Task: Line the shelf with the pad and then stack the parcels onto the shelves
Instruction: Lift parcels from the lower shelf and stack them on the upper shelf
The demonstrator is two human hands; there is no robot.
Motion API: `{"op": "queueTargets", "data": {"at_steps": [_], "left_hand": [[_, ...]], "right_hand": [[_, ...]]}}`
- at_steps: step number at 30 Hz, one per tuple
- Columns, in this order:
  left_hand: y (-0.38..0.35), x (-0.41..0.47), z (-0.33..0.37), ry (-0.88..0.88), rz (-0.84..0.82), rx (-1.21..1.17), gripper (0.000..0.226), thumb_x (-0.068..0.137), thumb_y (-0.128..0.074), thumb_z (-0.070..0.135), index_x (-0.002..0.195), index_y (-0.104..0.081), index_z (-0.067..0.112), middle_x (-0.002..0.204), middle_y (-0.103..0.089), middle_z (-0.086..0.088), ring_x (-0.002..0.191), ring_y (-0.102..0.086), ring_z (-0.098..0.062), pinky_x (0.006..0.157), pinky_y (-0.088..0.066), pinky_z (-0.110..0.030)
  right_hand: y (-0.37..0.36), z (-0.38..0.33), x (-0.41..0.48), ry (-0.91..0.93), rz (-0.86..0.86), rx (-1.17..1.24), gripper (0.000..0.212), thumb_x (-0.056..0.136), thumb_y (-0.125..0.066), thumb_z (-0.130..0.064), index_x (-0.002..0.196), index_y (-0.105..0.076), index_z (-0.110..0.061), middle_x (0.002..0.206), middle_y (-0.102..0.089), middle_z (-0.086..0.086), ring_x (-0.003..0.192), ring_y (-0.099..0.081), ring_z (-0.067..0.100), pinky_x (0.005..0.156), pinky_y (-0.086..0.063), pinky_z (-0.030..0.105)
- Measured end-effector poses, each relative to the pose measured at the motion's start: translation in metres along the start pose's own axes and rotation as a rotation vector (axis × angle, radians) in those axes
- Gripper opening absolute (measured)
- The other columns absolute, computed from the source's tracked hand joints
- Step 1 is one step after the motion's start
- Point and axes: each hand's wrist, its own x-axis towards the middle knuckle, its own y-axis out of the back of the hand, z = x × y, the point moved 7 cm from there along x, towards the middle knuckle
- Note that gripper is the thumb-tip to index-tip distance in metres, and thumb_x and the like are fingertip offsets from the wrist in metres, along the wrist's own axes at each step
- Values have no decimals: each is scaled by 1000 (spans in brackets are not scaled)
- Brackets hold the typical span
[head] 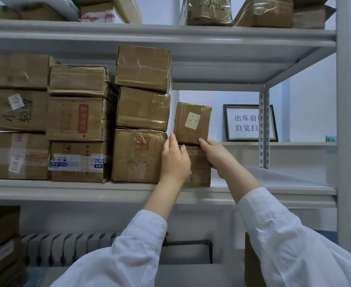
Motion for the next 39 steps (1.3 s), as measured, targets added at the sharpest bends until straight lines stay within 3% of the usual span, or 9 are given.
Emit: {"op": "queueTargets", "data": {"at_steps": [3,9,17,23,27,32,35,37,39], "left_hand": [[-1,-2,-1,-14,2,66,55,100,-35,14,148,-13,2,154,-17,-15,142,-18,-25,114,-17,-29],[-3,-5,-2,-32,42,247,56,98,-38,17,147,-16,1,151,-24,-14,136,-18,-29,113,-15,-35],[-1,-11,-5,-37,25,203,56,97,-41,16,147,-19,1,152,-23,-13,137,-17,-30,113,-14,-33],[2,-12,-7,-1,15,138,57,96,-43,16,147,-20,2,153,-20,-11,138,-16,-28,113,-13,-32],[3,-14,-9,6,13,134,57,96,-43,18,146,-22,3,152,-21,-11,138,-16,-28,113,-14,-32],[3,-16,-8,29,17,89,55,95,-45,19,146,-26,8,152,-20,-11,138,-15,-27,112,-16,-34],[6,-22,-5,35,77,70,54,93,-47,18,144,-29,9,151,-22,-11,136,-18,-28,112,-16,-35],[8,-29,-2,22,130,51,53,92,-49,17,142,-33,8,149,-26,-12,134,-21,-29,110,-17,-34],[7,-39,3,-4,181,-14,51,89,-48,20,138,-40,6,145,-33,-13,130,-27,-30,109,-19,-36]], "right_hand": [[-3,-1,2,15,2,13,36,102,-32,-37,130,-49,-21,110,-60,0,101,-55,17,83,-40,31],[-11,7,5,24,16,35,43,100,-34,-38,141,-36,-24,137,-51,0,124,-48,23,106,-40,43],[-12,8,3,185,15,131,45,100,-40,-22,144,-30,-30,137,-50,-6,125,-47,14,106,-38,32],[-14,5,1,237,2,175,49,101,-39,-14,144,-29,-34,116,-56,-12,100,-54,0,79,-41,14],[-15,1,-3,251,-22,165,49,101,-37,-10,143,-28,-34,105,-52,-23,91,-51,-12,71,-43,7],[-13,4,-9,239,-21,173,51,101,-39,-14,146,-25,-34,134,-49,-6,110,-51,3,82,-40,13],[-10,9,-16,172,-14,207,59,101,-42,-21,151,-13,-30,155,-27,-1,140,-30,12,103,-28,23],[-7,12,-23,160,2,204,58,101,-43,-21,151,-15,-29,157,-23,1,144,-24,13,100,-25,23],[0,15,-32,168,72,191,53,100,-43,-18,149,-24,-23,151,-34,4,139,-33,15,96,-28,20]]}}
